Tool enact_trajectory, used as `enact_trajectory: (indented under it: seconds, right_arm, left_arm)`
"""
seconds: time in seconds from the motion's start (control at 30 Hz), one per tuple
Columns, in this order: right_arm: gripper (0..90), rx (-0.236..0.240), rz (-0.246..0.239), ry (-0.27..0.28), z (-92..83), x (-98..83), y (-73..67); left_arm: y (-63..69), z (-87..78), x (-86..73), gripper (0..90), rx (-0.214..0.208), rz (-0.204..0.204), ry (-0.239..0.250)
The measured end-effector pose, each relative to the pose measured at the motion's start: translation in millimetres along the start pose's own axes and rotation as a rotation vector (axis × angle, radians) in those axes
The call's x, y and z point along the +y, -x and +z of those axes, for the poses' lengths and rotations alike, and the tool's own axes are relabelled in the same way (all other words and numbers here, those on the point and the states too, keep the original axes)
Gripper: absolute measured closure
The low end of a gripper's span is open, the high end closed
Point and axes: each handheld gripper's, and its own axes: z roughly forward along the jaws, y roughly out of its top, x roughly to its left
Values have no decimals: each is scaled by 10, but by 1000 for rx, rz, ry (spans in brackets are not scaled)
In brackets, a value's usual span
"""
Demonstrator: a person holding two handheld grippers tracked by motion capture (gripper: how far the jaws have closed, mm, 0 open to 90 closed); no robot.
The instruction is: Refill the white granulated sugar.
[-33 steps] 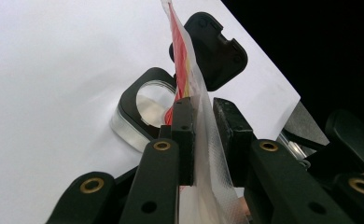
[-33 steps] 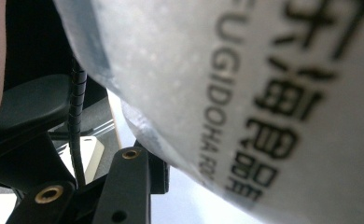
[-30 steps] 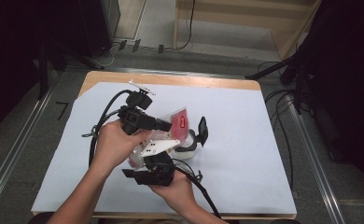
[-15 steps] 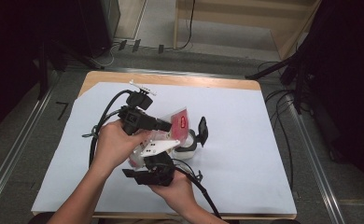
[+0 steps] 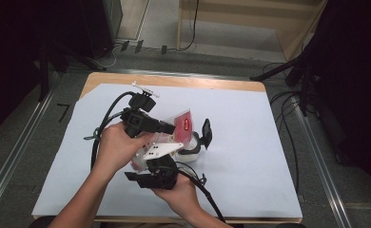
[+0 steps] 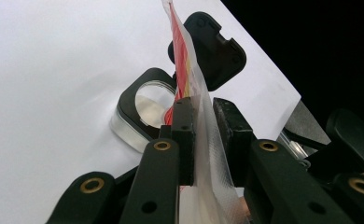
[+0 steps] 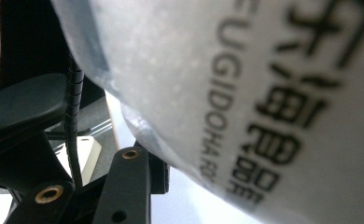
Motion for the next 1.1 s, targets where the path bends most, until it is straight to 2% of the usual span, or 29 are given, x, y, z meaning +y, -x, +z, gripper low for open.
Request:
enact_trajectory:
  seconds: [1.1]
  right_arm:
    - [634, -10, -4, 0, -3, -2, 6]
  left_arm:
    - [20, 10, 1, 803, 4, 17, 6]
